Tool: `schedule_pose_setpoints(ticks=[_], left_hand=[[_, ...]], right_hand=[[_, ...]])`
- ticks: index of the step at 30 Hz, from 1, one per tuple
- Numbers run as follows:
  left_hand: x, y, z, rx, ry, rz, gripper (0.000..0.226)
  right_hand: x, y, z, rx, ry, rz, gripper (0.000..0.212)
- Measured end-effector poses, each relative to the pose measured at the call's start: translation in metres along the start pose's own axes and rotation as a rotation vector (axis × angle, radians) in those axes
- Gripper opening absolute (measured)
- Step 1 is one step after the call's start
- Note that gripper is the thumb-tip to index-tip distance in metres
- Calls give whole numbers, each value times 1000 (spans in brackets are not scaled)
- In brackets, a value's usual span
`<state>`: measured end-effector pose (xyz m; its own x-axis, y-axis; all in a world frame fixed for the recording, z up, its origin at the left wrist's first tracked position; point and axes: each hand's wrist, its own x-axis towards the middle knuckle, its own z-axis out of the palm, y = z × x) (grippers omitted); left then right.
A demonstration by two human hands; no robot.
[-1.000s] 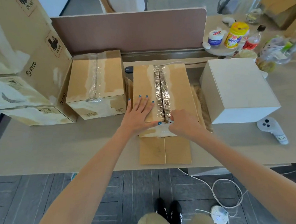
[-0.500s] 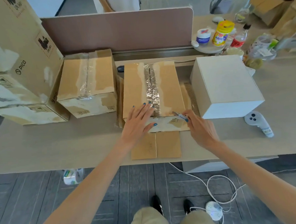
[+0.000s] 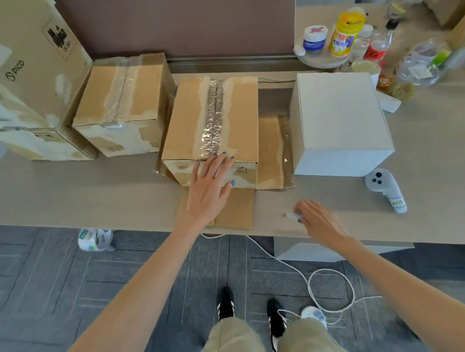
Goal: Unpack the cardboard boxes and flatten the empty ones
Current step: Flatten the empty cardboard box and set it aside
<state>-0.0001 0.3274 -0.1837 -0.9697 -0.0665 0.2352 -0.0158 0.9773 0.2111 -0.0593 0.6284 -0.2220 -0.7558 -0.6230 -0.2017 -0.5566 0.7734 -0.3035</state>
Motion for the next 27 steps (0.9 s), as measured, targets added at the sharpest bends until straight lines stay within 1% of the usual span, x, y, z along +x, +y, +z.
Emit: schedule_pose_setpoints(ticks=[3,11,16,20,23,27], left_hand=[[-3,7,4,4,-13,-53,59],[-6,18,8,-4,-18,-138,61],[-6,20,10,0,-17,-156,62],[-5,19,9,11,-13,-140,60],[-4,16,7,28,-16,-122,57],[-1,11,1,33,21,-80,51]], right_hand=[[-7,18,12,-32,-55,-34,16],[-14,42,27,-84,-66,-73,23],[-9,46,23,-98,-63,-87,20],[-3,46,15,-88,-57,-81,32],[6,40,5,-55,-20,-72,30],[28,11,-19,43,128,-100,27]])
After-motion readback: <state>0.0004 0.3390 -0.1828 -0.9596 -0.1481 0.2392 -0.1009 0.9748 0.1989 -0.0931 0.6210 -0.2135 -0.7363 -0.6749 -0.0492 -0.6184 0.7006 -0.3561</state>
